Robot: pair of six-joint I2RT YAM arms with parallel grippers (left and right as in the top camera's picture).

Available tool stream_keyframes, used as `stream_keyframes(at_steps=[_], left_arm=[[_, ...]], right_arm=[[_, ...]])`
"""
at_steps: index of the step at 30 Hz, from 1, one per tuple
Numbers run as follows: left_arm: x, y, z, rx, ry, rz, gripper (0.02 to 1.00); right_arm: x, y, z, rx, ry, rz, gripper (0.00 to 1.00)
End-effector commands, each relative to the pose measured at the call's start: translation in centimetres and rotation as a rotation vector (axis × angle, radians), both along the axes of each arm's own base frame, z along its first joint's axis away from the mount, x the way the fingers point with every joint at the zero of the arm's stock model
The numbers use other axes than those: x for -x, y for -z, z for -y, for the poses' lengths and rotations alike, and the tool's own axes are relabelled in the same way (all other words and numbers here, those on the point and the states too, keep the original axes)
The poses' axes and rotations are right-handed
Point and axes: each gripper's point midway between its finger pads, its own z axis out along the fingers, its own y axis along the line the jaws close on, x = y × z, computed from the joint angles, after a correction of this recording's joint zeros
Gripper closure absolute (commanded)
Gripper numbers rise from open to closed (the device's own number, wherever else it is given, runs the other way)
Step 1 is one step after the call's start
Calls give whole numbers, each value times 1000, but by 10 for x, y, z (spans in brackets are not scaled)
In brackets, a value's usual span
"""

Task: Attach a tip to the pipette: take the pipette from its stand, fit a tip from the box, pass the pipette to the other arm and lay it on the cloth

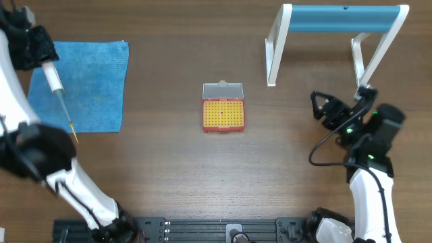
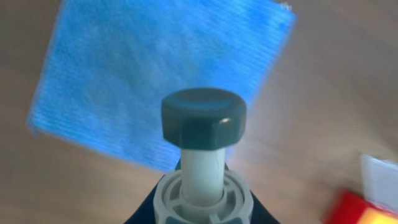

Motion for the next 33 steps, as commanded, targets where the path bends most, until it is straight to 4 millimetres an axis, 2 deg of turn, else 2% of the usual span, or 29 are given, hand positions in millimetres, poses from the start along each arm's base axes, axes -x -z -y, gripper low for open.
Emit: stream_keyframes(at_steps=[1,3,4,6,8,11,16,22,26,33], left_arm=[[-23,90,-42,-92,40,-215,991],[-21,108,-53,-159,61,-286,991],[-24,110,-56,-190,95,-290,991],[-42,108,-58,-245,182,-240,991],[-54,116,-59,-272,253,-222,991],[-69,136,-53,-281,358,-214,991],[-95,148,-46,-341,442,-172,991],[-90,184,-38,-274,451,-222,991],[-89,198,-33,-212,436,-217,991],[-82,203,-32,-172,417,-229,991]], right_arm=[[39,53,73,435,359,-323,185],[41,55,70,399,378,-337,183],[42,57,66,387,377,-347,180],[48,63,59,379,358,-385,180],[59,73,50,361,343,-447,183],[60,75,43,356,350,-462,183],[58,74,34,357,339,-454,180],[56,74,29,357,324,-451,183],[57,74,29,359,324,-451,180],[57,74,29,360,326,-451,180]])
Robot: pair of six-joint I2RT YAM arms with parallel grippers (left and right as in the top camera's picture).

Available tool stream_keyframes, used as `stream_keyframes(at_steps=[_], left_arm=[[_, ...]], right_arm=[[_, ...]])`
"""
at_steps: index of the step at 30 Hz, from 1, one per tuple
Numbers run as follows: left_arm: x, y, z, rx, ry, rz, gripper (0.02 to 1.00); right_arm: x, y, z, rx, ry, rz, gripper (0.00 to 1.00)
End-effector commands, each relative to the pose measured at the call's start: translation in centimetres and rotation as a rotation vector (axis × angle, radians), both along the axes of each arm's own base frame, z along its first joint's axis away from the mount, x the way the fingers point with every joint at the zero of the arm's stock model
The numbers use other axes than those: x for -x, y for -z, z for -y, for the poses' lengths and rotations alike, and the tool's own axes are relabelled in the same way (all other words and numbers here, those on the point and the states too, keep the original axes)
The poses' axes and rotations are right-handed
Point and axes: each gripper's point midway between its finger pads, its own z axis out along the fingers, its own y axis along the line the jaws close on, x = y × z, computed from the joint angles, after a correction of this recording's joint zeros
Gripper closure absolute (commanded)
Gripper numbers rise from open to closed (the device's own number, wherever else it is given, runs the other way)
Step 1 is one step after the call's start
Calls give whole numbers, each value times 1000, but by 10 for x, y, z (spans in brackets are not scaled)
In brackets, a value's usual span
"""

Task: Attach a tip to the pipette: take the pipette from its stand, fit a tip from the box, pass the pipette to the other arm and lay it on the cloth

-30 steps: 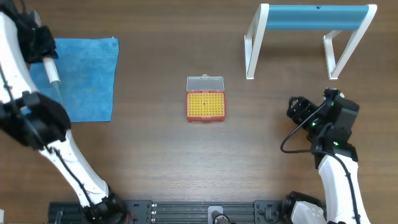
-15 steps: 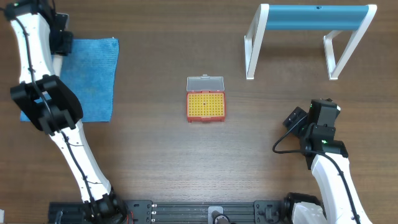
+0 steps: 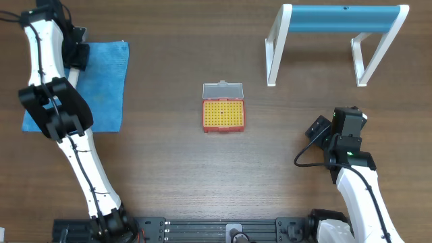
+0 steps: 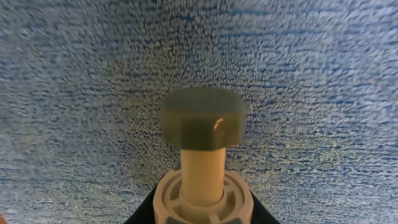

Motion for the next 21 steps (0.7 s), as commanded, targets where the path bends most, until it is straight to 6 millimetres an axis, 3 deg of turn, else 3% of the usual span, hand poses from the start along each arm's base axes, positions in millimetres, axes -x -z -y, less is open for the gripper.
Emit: stream_keyframes(at_steps=[1,3,7,9,11,14,15,17,19,21], left_arm=[[0,7,-1,26,-21,0,985],[0,7,-1,25,-21,0,178],[3,5,1,28,-26,-10,143],[4,-13,-5,-28,-64,-6,145],[4,-50,-1,-62,-95,31,145],[12,-137,29,-74,-101,125,145],[23,-181,46,-85,-73,177,145],[37,-217,59,-83,-103,232,145],[56,-264,81,-19,-93,339,145],[87,-300,97,5,-79,403,145]], right_arm=[[-1,-3,1,6,17,12,180],[-1,-3,1,6,17,12,180],[-1,-3,1,6,17,12,180],[-1,-3,1,6,17,12,180],[-2,-3,1,6,17,13,180],[-11,-10,2,12,17,62,178],[-23,-23,4,21,17,134,180],[-39,-46,6,67,-23,237,180],[-49,-82,7,141,-77,367,180],[-44,-119,7,232,-138,464,134]])
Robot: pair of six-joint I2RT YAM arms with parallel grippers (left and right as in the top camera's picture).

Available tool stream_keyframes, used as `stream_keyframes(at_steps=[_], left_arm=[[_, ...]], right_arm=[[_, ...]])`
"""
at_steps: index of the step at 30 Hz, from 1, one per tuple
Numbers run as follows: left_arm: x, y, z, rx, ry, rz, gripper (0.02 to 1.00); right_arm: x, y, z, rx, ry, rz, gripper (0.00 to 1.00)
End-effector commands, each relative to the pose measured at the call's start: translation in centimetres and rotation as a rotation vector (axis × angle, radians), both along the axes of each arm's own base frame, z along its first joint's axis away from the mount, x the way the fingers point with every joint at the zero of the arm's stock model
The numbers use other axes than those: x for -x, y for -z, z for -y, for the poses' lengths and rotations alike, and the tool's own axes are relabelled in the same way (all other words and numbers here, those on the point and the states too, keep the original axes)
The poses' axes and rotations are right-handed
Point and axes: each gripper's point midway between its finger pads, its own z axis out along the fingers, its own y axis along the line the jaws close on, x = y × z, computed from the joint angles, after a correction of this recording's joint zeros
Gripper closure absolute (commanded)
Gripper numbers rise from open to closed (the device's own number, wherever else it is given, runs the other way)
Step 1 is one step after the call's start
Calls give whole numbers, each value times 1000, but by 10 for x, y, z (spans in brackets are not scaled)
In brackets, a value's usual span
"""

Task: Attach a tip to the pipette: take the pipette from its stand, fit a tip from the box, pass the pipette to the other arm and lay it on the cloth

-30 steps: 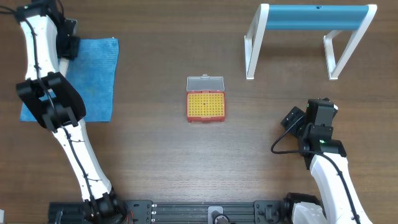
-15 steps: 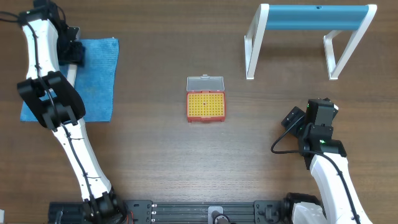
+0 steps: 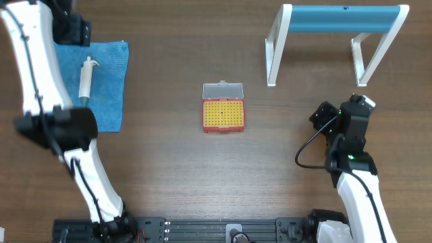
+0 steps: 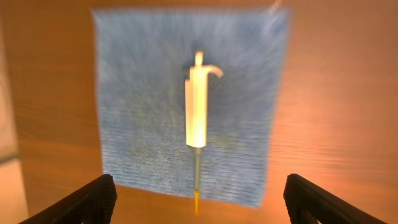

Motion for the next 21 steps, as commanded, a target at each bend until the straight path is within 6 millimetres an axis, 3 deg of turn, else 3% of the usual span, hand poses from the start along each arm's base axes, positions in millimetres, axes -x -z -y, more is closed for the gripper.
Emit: stream_keyframes(at_steps=[1,4,6,9,10,13,17,21], left_arm=[[72,-91,30,61,-18,178,145],[138,-93,57,125,3,154,145],[179,-83,79,190,11,167,145],[228,-63,93,233,-115,244,143],[235,-58,95,253,-180,319,143],[238,-42,95,303,-291,545,141],[223,-2,92,334,-323,714,143],[234,64,94,342,-360,556,143]], right_arm=[[7,-71,-1,206,-102,187,112],[32,-97,-4,310,-153,233,42],[54,-101,-8,369,-193,220,31],[81,-124,-22,372,-231,333,27],[93,-139,-31,416,-280,409,27],[112,-138,-34,494,-295,445,14],[118,-98,-21,485,-254,303,5],[133,-56,-23,435,-293,127,5]])
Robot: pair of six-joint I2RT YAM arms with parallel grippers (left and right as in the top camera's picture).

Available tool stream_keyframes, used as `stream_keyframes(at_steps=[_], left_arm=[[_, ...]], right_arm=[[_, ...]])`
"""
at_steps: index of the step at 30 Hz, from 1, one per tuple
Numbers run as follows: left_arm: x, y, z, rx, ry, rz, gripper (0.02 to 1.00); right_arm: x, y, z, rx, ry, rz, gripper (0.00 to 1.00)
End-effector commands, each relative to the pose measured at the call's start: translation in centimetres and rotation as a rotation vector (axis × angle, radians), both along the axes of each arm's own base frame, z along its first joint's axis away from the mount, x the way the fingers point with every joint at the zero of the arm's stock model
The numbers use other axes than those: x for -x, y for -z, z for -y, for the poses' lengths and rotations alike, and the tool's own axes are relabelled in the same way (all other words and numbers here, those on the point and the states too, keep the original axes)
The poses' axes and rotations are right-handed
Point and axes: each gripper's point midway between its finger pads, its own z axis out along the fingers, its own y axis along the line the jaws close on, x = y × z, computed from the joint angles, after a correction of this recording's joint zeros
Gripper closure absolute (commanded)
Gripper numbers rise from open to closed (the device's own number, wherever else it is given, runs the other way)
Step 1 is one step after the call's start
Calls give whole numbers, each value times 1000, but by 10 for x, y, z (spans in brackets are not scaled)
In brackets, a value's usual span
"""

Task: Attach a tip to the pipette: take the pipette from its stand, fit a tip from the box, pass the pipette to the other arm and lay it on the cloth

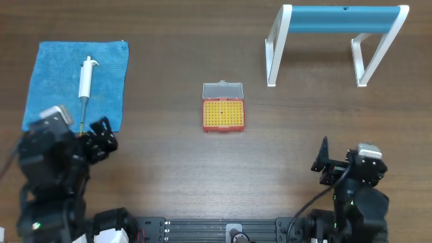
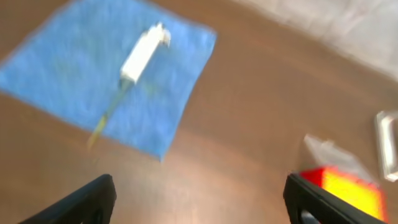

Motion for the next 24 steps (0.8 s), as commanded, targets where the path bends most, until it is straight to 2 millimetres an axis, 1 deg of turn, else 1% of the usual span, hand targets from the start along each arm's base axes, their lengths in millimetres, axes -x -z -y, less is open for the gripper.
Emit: stream_keyframes(at_steps=[1,2,3,4,7,9,11,12,13,14,15,17,20,21,24], left_arm=[[12,72,6,86,-23,-160,141],[16,87,7,95,-24,-198,143],[19,96,7,101,-24,-220,143],[26,115,9,112,-23,-267,143],[34,129,16,103,3,-264,143],[36,132,20,85,26,-207,143],[39,132,22,28,42,-158,143],[38,128,28,21,76,-116,143],[32,118,33,9,106,-32,53],[26,105,35,-2,121,54,53],[16,82,38,-18,137,193,53],[7,55,37,-39,137,367,53],[-8,39,36,-89,147,526,53],[-15,37,37,-93,152,577,53],[-25,38,45,-95,187,681,53]], right_arm=[[16,43,0,2,5,-188,5],[22,52,0,-3,4,-232,5],[27,60,-1,-8,4,-270,5],[32,69,-2,-14,3,-313,5],[32,69,-2,-14,4,-313,5],[32,69,-2,-14,4,-313,5],[32,69,-2,-14,3,-313,5],[32,69,-2,-14,4,-313,5],[32,69,-2,-14,3,-313,5],[32,69,-2,-14,4,-313,5],[32,69,-2,-14,3,-313,5],[32,69,-2,-14,4,-313,5],[32,69,-2,-14,4,-313,5],[32,69,-2,-14,4,-313,5],[32,69,-2,-14,3,-313,3]])
